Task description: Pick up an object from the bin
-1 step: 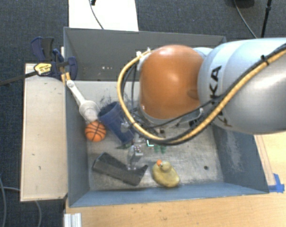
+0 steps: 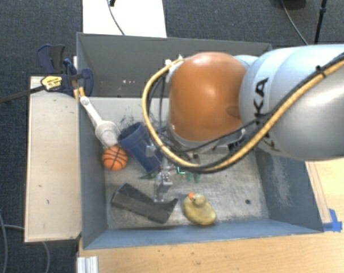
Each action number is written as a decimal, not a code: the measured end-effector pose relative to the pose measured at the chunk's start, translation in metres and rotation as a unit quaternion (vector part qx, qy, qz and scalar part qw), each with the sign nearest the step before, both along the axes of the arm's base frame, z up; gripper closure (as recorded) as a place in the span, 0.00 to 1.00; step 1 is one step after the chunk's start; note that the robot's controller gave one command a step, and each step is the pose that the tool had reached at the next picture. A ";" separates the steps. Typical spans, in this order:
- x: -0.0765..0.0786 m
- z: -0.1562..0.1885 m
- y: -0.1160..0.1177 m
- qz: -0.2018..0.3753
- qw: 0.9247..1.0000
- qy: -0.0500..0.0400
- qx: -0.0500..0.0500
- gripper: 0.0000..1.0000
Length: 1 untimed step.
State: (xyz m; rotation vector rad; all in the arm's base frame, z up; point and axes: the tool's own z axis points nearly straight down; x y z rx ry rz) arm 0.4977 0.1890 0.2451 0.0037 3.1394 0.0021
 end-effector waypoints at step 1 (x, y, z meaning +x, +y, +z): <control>0.003 -0.043 0.005 0.016 1.000 -0.004 0.001 0.00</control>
Offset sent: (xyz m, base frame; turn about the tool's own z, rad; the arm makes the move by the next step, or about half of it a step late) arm 0.0329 0.0413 -0.1200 -0.2072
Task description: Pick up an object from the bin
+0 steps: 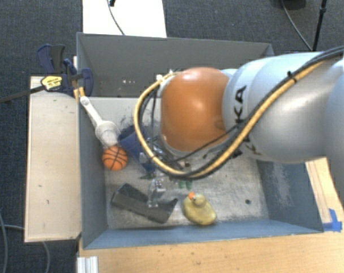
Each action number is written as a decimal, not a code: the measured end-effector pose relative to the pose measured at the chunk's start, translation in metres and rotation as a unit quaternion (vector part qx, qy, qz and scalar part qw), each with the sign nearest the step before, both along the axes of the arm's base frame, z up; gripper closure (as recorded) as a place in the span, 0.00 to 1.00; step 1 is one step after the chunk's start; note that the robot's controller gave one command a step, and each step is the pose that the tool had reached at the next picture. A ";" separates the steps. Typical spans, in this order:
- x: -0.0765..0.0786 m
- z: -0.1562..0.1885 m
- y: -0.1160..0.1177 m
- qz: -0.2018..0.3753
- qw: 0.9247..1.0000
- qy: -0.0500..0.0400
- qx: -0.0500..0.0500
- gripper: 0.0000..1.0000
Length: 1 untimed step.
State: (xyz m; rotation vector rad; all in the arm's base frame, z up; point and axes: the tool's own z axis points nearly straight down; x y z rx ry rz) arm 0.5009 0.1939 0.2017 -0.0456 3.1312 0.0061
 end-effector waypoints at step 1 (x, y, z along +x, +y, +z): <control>0.021 -0.056 0.025 0.072 0.997 0.002 -0.001 0.00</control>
Offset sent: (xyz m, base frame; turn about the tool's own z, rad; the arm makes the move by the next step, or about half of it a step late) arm 0.0342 0.0582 -0.1093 0.0931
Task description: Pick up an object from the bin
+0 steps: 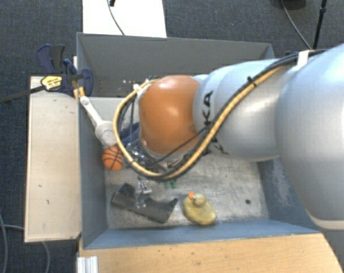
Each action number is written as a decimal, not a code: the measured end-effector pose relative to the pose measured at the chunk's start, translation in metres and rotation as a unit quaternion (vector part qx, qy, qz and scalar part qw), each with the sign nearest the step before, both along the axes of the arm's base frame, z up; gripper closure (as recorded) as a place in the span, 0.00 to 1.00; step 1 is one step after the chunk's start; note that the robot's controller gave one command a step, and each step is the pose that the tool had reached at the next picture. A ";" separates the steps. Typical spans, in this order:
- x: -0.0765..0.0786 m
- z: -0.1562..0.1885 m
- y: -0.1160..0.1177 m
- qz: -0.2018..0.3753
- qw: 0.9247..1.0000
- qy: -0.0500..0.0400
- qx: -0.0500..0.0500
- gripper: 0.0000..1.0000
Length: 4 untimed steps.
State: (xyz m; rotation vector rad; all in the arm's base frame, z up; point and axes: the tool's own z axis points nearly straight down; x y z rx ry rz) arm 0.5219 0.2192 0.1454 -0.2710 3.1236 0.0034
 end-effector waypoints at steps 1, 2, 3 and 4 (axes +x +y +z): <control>0.013 -0.047 0.035 -0.118 0.993 0.009 -0.002 1.00; 0.014 -0.051 0.034 -0.120 0.993 0.004 0.000 0.00; 0.013 -0.052 0.034 -0.121 0.993 0.004 0.000 0.00; 0.009 -0.055 0.024 -0.165 0.986 0.003 0.001 0.00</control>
Offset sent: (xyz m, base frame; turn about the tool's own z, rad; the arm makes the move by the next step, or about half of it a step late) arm 0.0000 0.0000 0.0000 0.0000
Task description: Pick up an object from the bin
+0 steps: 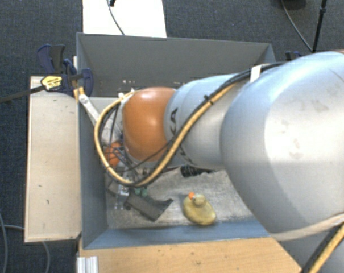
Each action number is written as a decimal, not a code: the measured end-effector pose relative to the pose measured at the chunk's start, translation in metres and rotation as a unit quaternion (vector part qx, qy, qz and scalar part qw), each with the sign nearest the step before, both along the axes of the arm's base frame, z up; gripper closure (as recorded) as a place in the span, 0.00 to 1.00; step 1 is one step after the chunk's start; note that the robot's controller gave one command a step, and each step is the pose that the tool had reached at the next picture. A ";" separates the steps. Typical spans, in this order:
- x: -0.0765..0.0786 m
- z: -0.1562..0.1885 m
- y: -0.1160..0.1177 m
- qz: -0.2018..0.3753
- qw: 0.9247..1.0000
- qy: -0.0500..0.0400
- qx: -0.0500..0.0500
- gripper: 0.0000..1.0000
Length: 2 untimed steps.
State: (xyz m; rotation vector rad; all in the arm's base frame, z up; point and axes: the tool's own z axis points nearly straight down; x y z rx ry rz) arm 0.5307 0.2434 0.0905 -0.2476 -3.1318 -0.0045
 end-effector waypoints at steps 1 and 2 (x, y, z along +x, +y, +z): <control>-0.001 0.001 -0.014 -0.013 1.000 0.001 -0.002 0.00; -0.004 -0.012 -0.032 0.081 0.997 0.003 0.005 1.00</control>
Offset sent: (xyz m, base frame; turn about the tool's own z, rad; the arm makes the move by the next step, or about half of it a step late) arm -0.0039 -0.0410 -0.0205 -0.1591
